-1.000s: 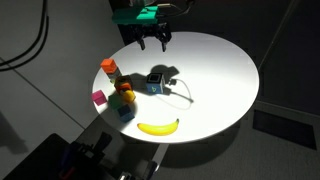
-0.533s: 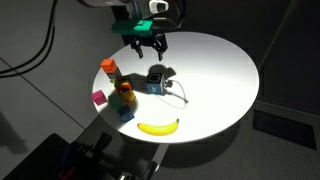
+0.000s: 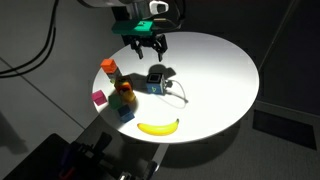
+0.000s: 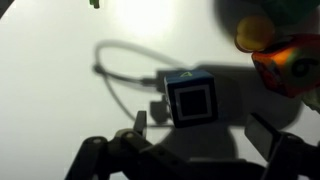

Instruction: Pick up the block with the number four on it and put it on the block with the number six on it

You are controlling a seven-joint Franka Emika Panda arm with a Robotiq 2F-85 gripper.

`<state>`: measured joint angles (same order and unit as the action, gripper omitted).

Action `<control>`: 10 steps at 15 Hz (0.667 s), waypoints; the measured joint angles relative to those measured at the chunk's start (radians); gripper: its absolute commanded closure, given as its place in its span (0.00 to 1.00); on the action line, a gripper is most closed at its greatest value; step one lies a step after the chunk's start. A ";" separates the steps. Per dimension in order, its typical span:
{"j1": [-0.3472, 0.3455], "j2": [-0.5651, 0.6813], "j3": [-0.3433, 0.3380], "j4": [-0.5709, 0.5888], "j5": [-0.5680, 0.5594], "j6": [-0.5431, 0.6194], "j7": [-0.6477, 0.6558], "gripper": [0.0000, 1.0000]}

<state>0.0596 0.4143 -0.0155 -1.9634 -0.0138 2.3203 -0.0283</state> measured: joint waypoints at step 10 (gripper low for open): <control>0.000 0.050 0.017 0.000 0.000 0.026 0.000 0.00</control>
<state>0.0599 0.4641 0.0019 -1.9637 -0.0138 2.3459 -0.0288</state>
